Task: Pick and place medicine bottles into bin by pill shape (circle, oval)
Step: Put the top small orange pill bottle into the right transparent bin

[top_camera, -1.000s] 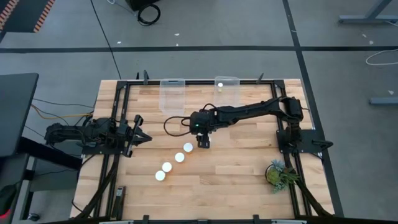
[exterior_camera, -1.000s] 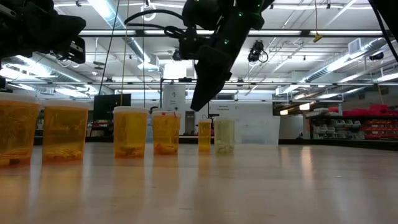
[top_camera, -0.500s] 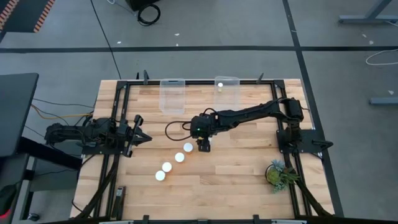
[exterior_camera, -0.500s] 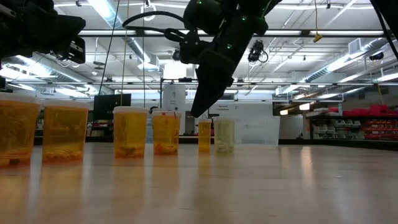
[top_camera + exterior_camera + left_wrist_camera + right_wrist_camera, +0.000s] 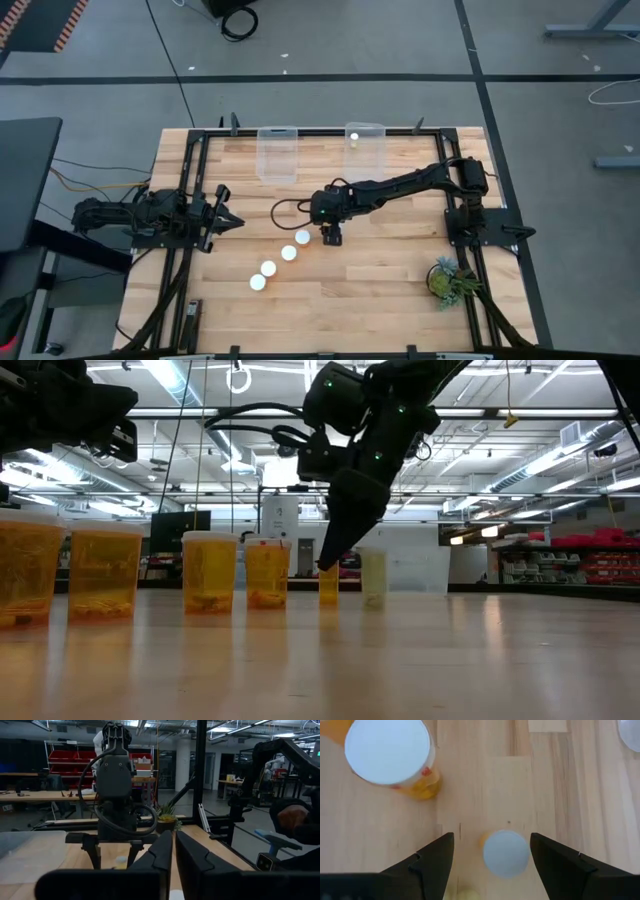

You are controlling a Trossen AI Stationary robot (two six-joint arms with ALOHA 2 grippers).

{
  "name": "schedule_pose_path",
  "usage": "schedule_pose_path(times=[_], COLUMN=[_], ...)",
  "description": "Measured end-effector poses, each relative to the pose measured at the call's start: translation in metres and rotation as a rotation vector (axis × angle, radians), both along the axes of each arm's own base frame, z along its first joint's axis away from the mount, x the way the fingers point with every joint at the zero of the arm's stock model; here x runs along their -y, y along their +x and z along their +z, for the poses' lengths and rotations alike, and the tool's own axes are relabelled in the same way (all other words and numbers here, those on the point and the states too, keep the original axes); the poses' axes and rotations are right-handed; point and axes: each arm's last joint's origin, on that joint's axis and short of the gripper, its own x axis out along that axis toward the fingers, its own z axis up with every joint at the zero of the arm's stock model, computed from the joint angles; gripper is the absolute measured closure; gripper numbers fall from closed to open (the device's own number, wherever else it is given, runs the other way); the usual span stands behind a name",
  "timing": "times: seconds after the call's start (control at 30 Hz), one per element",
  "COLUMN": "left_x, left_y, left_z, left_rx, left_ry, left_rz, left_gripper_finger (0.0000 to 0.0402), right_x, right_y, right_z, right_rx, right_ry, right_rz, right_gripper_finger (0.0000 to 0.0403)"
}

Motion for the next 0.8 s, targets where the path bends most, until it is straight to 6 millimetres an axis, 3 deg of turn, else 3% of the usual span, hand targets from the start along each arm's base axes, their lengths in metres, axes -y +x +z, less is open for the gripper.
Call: schedule_pose_path(times=[0.27,0.8], left_x=[0.000,0.000], left_y=[0.000,0.000], left_z=[0.000,0.000], left_rx=[0.000,0.000], left_ry=[0.000,0.000], left_rz=[0.000,0.000], left_gripper_finger=[0.0373,0.0376], right_x=[0.001,0.015], right_y=[0.001,0.000], right_z=[0.001,0.000], right_rx=[0.015,0.012], right_ry=[0.002,0.005], right_rz=[-0.006,-0.048], right_gripper_finger=[0.0144,0.0264])
